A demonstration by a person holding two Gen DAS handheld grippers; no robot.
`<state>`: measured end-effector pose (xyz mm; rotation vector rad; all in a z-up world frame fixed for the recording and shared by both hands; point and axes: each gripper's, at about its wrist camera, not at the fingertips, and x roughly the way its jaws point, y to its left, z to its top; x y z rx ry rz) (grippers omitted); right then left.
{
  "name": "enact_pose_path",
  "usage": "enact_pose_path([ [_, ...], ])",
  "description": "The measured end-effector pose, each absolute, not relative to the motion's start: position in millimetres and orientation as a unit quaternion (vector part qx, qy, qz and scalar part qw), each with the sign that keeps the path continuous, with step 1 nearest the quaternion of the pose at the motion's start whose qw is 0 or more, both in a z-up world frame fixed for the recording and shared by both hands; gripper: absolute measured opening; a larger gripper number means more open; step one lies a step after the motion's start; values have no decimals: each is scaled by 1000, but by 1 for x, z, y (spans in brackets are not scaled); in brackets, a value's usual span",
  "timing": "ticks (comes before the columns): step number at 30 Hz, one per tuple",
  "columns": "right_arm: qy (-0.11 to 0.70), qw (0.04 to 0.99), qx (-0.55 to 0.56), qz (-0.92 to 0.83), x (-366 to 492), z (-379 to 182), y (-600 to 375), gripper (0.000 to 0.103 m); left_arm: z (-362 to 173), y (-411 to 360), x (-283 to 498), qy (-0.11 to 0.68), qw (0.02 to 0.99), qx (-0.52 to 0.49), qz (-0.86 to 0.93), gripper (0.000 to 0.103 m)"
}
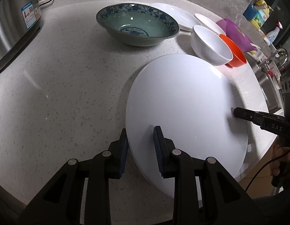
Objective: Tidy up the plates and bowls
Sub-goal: 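Lift the large white plate with both grippers and lower it beside the green bowl, then open both grippers and move them to grasp the white deep plate's rim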
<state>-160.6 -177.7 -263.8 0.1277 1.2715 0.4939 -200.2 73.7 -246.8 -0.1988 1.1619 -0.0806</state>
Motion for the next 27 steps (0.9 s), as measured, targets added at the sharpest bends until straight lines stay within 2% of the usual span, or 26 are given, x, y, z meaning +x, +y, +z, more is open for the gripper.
enact_pose_path([
  [5, 580, 779, 51, 233, -159, -263, -176, 19, -247, 75, -196, 545, 832, -94, -44, 24],
  [12, 554, 796, -11, 244, -169, -261, -160, 31, -251, 77, -196, 538, 834, -102, -66, 28],
  [16, 540, 806, -21, 239, -175, -260, -156, 33, -249, 86, -196, 544, 828, -112, -74, 31],
  [17, 537, 809, -21, 238, -175, -259, -156, 33, -246, 89, -196, 544, 828, -115, -72, 34],
  [19, 524, 818, -12, 235, -177, -254, -160, 35, -232, 100, -194, 531, 835, -123, -69, 57],
  [20, 518, 824, -5, 232, -177, -250, -163, 38, -225, 106, -193, 522, 841, -125, -71, 59],
  [22, 511, 831, 6, 221, -175, -240, -172, 40, -203, 118, -182, 501, 853, -121, -83, 73],
  [25, 507, 835, 41, 209, -159, -212, -189, 47, -173, 130, -147, 491, 858, -109, -103, 83],
  [27, 498, 840, 61, 209, -143, -190, -199, 60, -150, 139, -114, 482, 862, -107, -120, 86],
])
